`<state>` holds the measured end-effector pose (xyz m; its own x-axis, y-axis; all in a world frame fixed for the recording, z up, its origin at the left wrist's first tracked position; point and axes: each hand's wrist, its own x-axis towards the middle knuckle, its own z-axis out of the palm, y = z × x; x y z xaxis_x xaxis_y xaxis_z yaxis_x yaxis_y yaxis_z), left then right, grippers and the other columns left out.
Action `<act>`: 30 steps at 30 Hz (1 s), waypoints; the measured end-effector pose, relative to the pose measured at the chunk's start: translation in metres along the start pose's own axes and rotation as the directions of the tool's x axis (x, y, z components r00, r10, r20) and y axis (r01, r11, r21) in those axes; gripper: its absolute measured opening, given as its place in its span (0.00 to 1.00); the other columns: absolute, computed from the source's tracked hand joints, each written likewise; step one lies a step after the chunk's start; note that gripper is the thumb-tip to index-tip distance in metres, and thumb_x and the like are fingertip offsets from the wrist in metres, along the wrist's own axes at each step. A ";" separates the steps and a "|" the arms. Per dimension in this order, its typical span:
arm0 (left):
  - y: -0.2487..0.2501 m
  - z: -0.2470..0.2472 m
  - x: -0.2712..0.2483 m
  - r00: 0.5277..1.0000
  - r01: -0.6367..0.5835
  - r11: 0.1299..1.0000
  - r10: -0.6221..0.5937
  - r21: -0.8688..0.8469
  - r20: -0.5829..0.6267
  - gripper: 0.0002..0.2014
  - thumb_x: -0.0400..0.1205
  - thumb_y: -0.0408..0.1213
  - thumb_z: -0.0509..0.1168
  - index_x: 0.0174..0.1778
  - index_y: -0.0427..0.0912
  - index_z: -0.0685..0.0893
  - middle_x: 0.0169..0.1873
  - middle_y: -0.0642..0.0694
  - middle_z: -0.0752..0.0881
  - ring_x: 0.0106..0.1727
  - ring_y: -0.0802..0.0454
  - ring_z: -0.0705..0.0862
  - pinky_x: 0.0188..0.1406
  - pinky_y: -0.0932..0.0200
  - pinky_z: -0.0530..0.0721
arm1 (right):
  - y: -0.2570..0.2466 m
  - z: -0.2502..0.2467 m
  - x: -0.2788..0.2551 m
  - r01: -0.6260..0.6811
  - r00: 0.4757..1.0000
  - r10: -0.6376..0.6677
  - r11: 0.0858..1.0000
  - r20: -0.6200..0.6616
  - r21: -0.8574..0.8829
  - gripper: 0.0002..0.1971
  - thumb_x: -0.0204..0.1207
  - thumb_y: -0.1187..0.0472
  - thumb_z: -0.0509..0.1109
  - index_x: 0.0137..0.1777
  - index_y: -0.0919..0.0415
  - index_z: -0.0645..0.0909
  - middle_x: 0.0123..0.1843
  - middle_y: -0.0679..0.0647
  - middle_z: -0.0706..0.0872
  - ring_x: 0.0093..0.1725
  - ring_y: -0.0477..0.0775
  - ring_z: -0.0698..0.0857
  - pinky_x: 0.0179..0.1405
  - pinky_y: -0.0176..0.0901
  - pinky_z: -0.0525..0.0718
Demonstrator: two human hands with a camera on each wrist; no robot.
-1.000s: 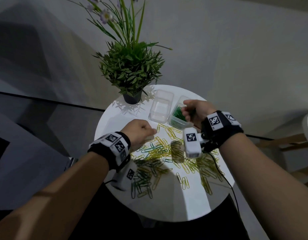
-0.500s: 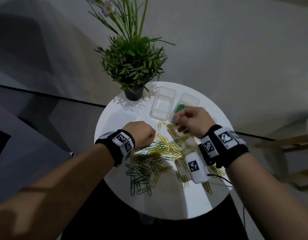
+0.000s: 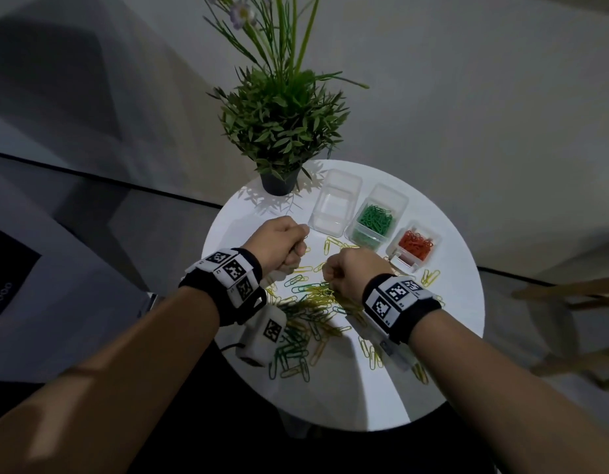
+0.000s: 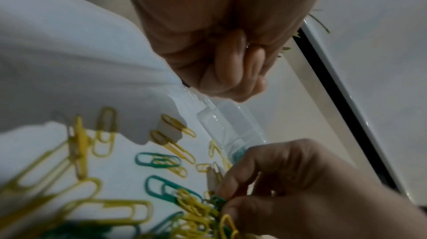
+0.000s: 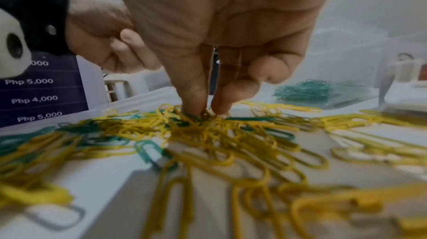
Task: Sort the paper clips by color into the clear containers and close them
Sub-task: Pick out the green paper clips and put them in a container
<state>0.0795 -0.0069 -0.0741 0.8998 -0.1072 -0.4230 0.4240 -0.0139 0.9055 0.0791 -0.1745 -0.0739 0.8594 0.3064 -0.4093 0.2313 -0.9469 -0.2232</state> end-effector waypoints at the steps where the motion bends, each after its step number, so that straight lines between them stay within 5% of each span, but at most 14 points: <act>1: 0.000 0.001 0.000 1.000 -0.006 1.000 0.006 -0.004 0.012 0.11 0.86 0.34 0.59 0.38 0.40 0.70 0.27 0.43 0.78 0.17 0.55 0.67 0.17 0.68 0.61 | 0.000 0.001 -0.001 0.014 1.000 -0.014 1.000 -0.006 -0.022 0.06 0.73 0.63 0.69 0.45 0.50 0.84 0.45 0.48 0.86 0.49 0.54 0.84 0.40 0.40 0.79; 4: 0.012 0.009 0.004 0.998 -0.016 1.000 0.015 0.020 0.056 0.04 0.86 0.30 0.57 0.46 0.40 0.74 0.30 0.42 0.79 0.21 0.54 0.69 0.20 0.64 0.64 | 0.003 0.006 -0.004 0.071 0.997 -0.073 0.997 -0.034 -0.041 0.05 0.73 0.62 0.65 0.42 0.51 0.80 0.42 0.49 0.80 0.47 0.57 0.82 0.37 0.41 0.75; 7: 0.039 0.026 0.016 0.997 -0.051 0.999 0.050 0.019 0.064 0.09 0.86 0.26 0.52 0.48 0.41 0.76 0.31 0.45 0.77 0.23 0.55 0.69 0.17 0.66 0.65 | 0.009 0.013 -0.009 0.092 0.993 -0.090 0.996 -0.075 0.014 0.05 0.75 0.60 0.63 0.42 0.52 0.80 0.44 0.51 0.81 0.46 0.57 0.82 0.40 0.45 0.80; 14: 0.067 0.085 0.066 0.985 -0.138 0.959 0.108 0.248 0.131 0.15 0.81 0.23 0.50 0.40 0.46 0.77 0.35 0.45 0.79 0.30 0.54 0.74 0.25 0.62 0.72 | 0.039 0.023 -0.029 0.003 0.980 0.087 0.890 -0.177 0.456 0.11 0.70 0.66 0.66 0.32 0.49 0.80 0.35 0.44 0.85 0.39 0.50 0.83 0.39 0.42 0.80; 16: 0.063 0.098 0.078 0.985 -0.145 0.941 0.108 0.307 0.134 0.14 0.82 0.25 0.52 0.41 0.47 0.77 0.40 0.44 0.81 0.35 0.52 0.77 0.31 0.58 0.78 | 0.048 0.028 -0.034 -0.021 0.965 0.169 0.813 -0.200 0.582 0.12 0.68 0.68 0.64 0.32 0.50 0.80 0.32 0.46 0.85 0.36 0.51 0.83 0.38 0.45 0.82; 19: 0.057 0.111 0.088 0.984 -0.164 0.870 0.112 0.465 0.138 0.10 0.85 0.30 0.54 0.52 0.46 0.80 0.54 0.40 0.83 0.49 0.46 0.82 0.53 0.52 0.82 | 0.061 0.033 -0.042 -0.037 0.939 0.294 0.601 -0.178 0.798 0.15 0.67 0.74 0.63 0.33 0.52 0.82 0.26 0.48 0.84 0.26 0.53 0.82 0.29 0.49 0.83; 22: 0.054 0.114 0.091 0.978 -0.195 0.807 0.119 0.557 0.170 0.15 0.87 0.32 0.51 0.64 0.45 0.80 0.65 0.42 0.81 0.65 0.44 0.79 0.67 0.52 0.77 | 0.072 0.025 -0.048 -0.034 0.955 0.281 0.416 -0.093 0.909 0.16 0.69 0.80 0.67 0.42 0.58 0.87 0.30 0.68 0.86 0.23 0.55 0.82 0.23 0.38 0.78; 24: 0.053 0.114 0.089 0.970 -0.226 0.821 0.141 0.525 0.196 0.15 0.86 0.29 0.52 0.59 0.46 0.82 0.65 0.43 0.82 0.67 0.44 0.79 0.71 0.50 0.75 | 0.074 0.020 -0.050 -0.023 0.959 0.274 0.328 -0.072 0.944 0.13 0.70 0.80 0.69 0.44 0.62 0.87 0.30 0.70 0.85 0.21 0.54 0.82 0.20 0.36 0.78; 26: 0.054 0.111 0.084 0.964 -0.255 0.847 0.181 0.467 0.197 0.15 0.84 0.26 0.54 0.51 0.47 0.84 0.58 0.44 0.85 0.63 0.45 0.82 0.66 0.50 0.79 | 0.076 0.020 -0.048 -0.033 0.951 0.307 0.229 -0.040 0.973 0.12 0.72 0.81 0.66 0.40 0.65 0.85 0.27 0.66 0.83 0.19 0.52 0.80 0.18 0.35 0.75; 30: 0.049 0.095 0.059 0.939 -0.343 0.821 0.312 0.456 0.144 0.10 0.82 0.29 0.61 0.48 0.46 0.85 0.44 0.46 0.86 0.41 0.50 0.84 0.40 0.62 0.81 | 0.078 0.021 -0.042 -0.089 0.920 0.391 0.117 0.036 0.989 0.14 0.77 0.79 0.56 0.35 0.64 0.76 0.28 0.65 0.80 0.19 0.54 0.76 0.17 0.34 0.69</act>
<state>0.1431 -0.1088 -0.0515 0.9623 -0.2487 -0.1103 -0.0072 -0.4284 0.9035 0.0516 -0.2591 -0.0929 0.8643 -0.0845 -0.4959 -0.5002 -0.0414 -0.8649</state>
